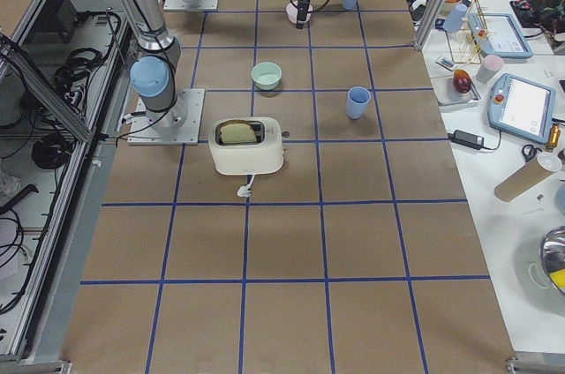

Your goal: Stack blue cups with both arms

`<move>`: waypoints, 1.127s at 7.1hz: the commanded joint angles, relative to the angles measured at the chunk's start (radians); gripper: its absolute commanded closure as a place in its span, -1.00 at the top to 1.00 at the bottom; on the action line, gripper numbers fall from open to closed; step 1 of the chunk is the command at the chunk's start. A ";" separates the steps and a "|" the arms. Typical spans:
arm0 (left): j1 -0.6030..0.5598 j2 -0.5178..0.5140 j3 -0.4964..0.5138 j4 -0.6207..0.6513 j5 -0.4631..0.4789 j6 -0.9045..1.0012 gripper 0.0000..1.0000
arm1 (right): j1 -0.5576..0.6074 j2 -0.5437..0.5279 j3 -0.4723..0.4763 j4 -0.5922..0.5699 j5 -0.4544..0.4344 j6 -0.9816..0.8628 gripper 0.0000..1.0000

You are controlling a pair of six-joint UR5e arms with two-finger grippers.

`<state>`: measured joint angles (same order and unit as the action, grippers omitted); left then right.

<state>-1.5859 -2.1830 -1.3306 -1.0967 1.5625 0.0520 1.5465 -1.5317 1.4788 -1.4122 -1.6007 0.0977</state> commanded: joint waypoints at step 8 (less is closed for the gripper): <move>-0.276 0.023 0.010 -0.008 0.018 -0.381 -1.00 | -0.189 0.338 -0.034 -0.499 0.004 -0.236 1.00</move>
<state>-1.7884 -2.1560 -1.3153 -1.1044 1.6154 -0.2103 1.3602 -1.2658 1.4456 -1.8285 -1.5964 -0.0972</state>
